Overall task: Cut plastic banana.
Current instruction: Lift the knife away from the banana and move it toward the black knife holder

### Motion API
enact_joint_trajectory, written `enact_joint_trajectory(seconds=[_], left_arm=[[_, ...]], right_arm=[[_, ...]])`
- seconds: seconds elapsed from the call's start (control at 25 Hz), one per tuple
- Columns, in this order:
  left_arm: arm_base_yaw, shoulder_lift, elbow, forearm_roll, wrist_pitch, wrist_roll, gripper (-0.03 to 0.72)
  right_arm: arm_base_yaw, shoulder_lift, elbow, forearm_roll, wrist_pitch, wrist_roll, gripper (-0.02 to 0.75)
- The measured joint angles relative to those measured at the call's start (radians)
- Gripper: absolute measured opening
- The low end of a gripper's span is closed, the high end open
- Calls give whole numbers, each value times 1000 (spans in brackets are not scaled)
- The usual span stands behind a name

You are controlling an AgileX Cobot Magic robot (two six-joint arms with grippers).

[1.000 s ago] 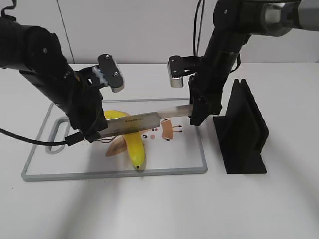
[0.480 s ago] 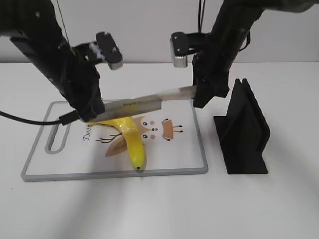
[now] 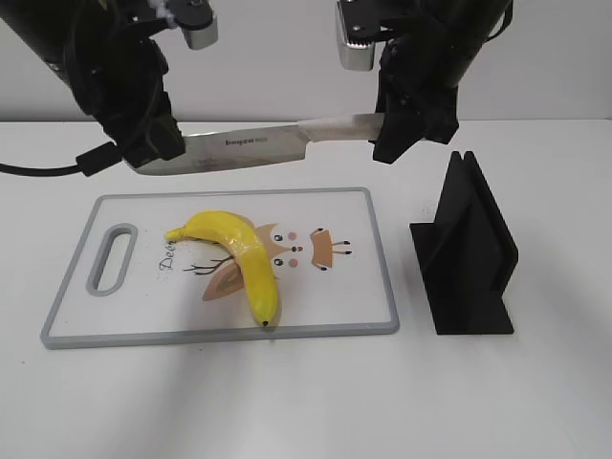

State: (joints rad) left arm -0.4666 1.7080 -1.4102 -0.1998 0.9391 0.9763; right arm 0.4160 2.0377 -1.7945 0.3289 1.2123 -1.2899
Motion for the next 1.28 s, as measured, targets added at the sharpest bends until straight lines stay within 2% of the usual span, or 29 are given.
enact_joint_trajectory(seconds=[0.16, 0.24, 0.28, 0.36, 0.48, 0.56, 0.72, 0.88, 1.0, 1.16, 1.28], left_arm=[[0, 0, -2, 1, 2, 0, 9], [0, 0, -3, 0, 2, -4, 47], [1, 0, -5, 0, -2, -14, 95], [0, -2, -8, -23, -27, -26, 241], [-1, -2, -8, -35, -46, -30, 527], [-1, -4, -8, -30, -55, -30, 617], [0, -33, -8, -17, -83, -42, 627], [28, -91, -8, -2, -120, -132, 619], [78, -147, -8, 44, -126, -277, 603], [158, -223, -8, 144, -106, -503, 580], [233, -263, -9, 200, -10, -647, 575]], right_arm=[[0, 0, 0, 1, 1, 0, 181], [0, 0, 0, 3, 7, 1, 179], [0, 0, 0, 8, 14, 4, 176], [2, 0, 0, 31, 15, 19, 169], [3, 0, 0, 35, 13, 29, 169], [3, 0, 0, 34, 13, 30, 169], [3, 0, 0, 25, 13, 38, 167], [3, -5, 0, -1, 12, 68, 167], [3, -37, 0, -22, 12, 158, 168], [3, -93, 0, -46, 12, 432, 168], [3, -131, 0, -76, 13, 624, 168]])
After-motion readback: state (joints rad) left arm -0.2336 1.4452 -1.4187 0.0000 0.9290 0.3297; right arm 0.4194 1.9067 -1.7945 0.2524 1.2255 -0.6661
